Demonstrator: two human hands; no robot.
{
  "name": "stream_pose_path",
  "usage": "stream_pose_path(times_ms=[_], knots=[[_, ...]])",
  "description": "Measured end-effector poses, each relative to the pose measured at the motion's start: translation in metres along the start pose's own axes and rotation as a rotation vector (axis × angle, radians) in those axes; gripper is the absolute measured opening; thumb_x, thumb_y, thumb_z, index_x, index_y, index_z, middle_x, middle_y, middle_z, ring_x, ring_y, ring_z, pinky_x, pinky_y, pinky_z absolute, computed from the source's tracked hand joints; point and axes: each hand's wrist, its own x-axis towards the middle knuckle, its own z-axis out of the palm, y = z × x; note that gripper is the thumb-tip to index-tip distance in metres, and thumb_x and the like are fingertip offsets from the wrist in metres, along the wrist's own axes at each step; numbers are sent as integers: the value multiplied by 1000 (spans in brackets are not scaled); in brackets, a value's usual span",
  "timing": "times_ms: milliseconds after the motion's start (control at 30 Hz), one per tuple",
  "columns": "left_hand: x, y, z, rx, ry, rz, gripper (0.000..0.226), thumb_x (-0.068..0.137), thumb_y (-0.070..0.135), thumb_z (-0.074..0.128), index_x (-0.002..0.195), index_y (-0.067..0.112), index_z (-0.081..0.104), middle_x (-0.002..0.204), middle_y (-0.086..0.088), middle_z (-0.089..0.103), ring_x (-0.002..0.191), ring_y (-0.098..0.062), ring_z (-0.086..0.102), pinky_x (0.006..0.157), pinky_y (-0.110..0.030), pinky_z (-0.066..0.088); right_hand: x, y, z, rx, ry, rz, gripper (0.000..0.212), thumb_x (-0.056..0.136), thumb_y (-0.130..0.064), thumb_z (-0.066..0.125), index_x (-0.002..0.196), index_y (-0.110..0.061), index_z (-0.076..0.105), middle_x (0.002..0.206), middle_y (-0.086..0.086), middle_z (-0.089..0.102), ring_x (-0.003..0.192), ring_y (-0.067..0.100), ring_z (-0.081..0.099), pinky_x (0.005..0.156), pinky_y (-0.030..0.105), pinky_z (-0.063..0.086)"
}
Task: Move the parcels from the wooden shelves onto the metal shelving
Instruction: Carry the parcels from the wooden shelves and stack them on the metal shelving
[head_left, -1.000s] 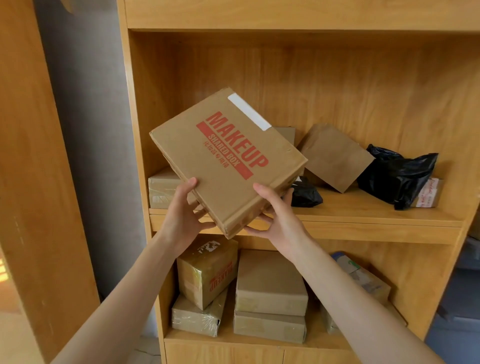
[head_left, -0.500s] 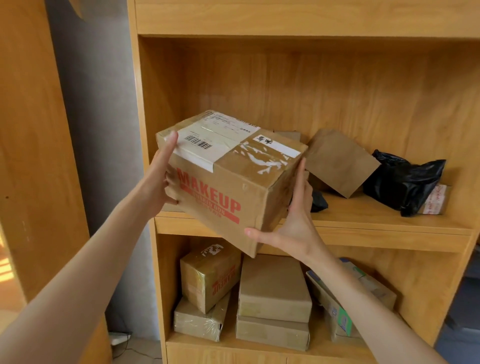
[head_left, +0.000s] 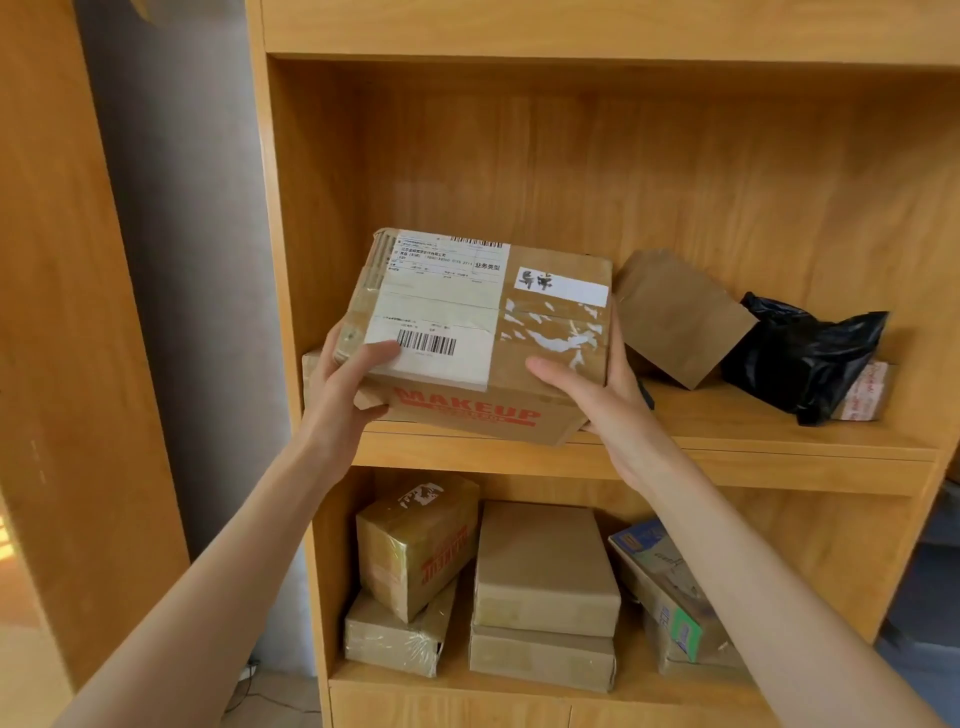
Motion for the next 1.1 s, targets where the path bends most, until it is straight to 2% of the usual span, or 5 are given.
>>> stream_pose_path(times_ms=[167, 300, 467, 667, 1100], knots=[[-3, -7, 10, 30, -9, 12, 66, 73, 36, 73, 131, 37, 41, 113, 10, 62, 103, -8, 61, 82, -31, 50, -3, 9, -10, 29, 46, 18, 73, 77, -26, 75, 128, -54, 32, 123, -14, 61, 112, 8, 59, 101, 46, 46], [-5, -10, 17, 46, -8, 39, 75, 64, 45, 77, 130, 39, 42, 115, 9, 64, 103, -7, 63, 79, -21, 48, -9, 11, -14, 33, 77, 19, 87, 70, -30, 78, 140, -45, 30, 120, -16, 62, 110, 6, 61, 101, 45, 47], [-1, -8, 49, -2, -83, 83, 82, 55, 51, 75, 130, 35, 46, 119, 7, 64, 108, -10, 61, 85, -23, 47, -24, 7, -40, 29, 183, 36, 90, 63, -35, 82, 139, -43, 33, 122, -15, 62, 111, 7, 60, 100, 44, 47], [-4, -30, 131, -133, -267, 68, 77, 61, 43, 78, 131, 33, 47, 119, 6, 65, 109, -15, 62, 89, -36, 51, -67, -1, -110, -27, 424, 55, 98, 57, -37, 84, 140, -40, 32, 126, -10, 61, 114, 10, 60, 101, 43, 47], [-88, -54, 331, -265, -597, -31, 70, 63, 37, 80, 126, 33, 47, 120, 6, 61, 108, -8, 59, 82, -22, 49, -198, -46, -264, -136, 801, 90, 92, 50, -36, 86, 132, -32, 43, 121, -6, 65, 109, 16, 64, 98, 46, 48]])
